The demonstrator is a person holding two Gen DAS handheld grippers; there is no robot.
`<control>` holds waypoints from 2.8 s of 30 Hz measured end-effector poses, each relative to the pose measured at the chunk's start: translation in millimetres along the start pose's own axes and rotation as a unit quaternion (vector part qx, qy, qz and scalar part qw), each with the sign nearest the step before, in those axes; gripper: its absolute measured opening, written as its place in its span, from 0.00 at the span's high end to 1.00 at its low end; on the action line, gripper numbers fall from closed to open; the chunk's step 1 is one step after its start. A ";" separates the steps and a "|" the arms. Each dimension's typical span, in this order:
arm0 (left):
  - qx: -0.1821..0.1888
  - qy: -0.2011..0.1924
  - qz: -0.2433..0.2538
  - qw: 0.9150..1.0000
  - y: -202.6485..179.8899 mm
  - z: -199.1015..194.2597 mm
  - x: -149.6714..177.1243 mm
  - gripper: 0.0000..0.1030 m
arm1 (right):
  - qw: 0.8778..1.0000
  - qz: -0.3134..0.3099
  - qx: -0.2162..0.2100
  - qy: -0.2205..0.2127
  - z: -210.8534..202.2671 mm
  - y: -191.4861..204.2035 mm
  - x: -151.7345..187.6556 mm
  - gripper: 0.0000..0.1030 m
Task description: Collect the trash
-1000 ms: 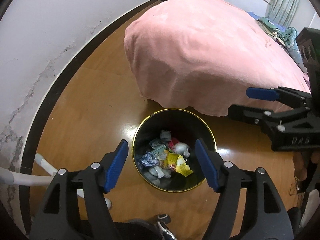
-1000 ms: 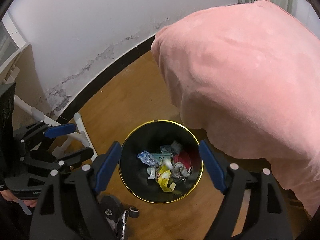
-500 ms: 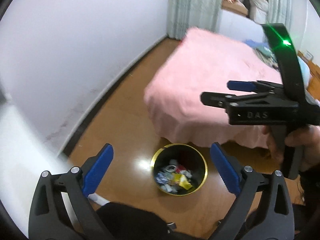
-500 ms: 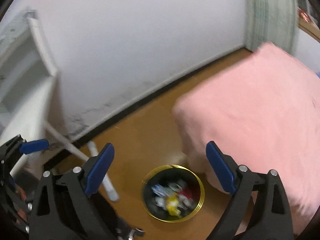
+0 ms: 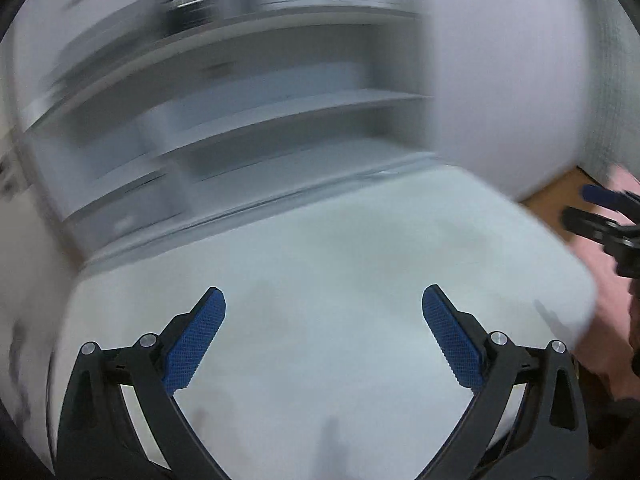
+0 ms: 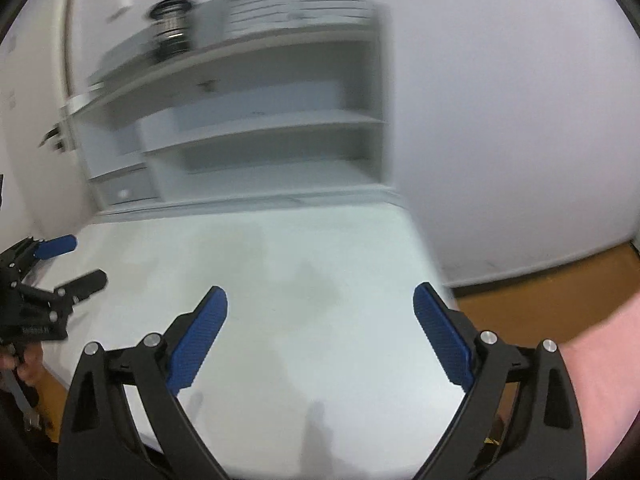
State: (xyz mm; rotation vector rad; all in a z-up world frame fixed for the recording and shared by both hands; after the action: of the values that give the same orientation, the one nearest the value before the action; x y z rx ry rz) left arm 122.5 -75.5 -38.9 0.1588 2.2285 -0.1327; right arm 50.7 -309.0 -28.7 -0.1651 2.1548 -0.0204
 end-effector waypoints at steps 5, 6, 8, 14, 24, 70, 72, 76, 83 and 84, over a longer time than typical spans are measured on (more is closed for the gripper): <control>-0.071 -0.008 -0.076 0.995 106.0 -27.1 8.8 0.07 | 0.998 -0.032 -0.046 -0.003 25.3 69.7 -27.4 0.12; -0.083 -0.010 -0.085 0.993 120.3 -31.8 10.7 0.07 | 0.998 -0.039 -0.052 -0.001 28.6 80.8 -31.0 0.12; -0.097 -0.010 -0.101 0.990 144.6 -38.9 12.6 0.07 | 0.997 -0.043 -0.060 -0.005 31.4 96.6 -37.6 0.12; -0.088 -0.004 -0.132 0.987 161.1 -51.2 21.6 0.07 | 0.996 -0.068 -0.061 0.001 32.0 111.5 -38.0 0.12; -0.093 -0.008 -0.129 0.987 156.0 -59.2 33.8 0.07 | 0.995 -0.072 -0.063 -0.002 23.8 111.2 -34.8 0.12; -0.091 -0.011 -0.117 0.989 145.1 -64.1 35.4 0.07 | 0.995 -0.077 -0.063 -0.012 11.2 113.5 -36.8 0.12; -0.091 -0.011 -0.117 0.989 144.6 -64.0 35.6 0.07 | 0.995 -0.077 -0.063 -0.012 11.1 113.5 -37.0 0.12; -0.091 -0.011 -0.116 0.989 143.9 -63.5 35.6 0.07 | 0.995 -0.078 -0.063 -0.013 10.4 113.3 -37.8 0.12; -0.090 -0.011 -0.116 0.989 143.8 -63.6 35.7 0.07 | 0.995 -0.078 -0.063 -0.013 10.3 113.4 -37.9 0.12; -0.090 -0.011 -0.116 0.989 143.4 -63.6 35.9 0.07 | 0.995 -0.078 -0.063 -0.013 10.4 113.6 -37.9 0.12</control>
State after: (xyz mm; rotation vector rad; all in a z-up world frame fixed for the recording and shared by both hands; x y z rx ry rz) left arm 74.2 78.0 -33.9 -0.2010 2.2184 -0.0577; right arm 67.5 -191.1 -12.0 -0.4042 2.1130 0.0270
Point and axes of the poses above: each gripper's, at about its wrist camera, not at the fingertips, and z roughly the way its jaws point, y to its left, x to its underside, the point moved 9 cm from there along z, roughly the way its jaws point, and after that the axes turned 11 degrees about -z, right-handed, at the moved point
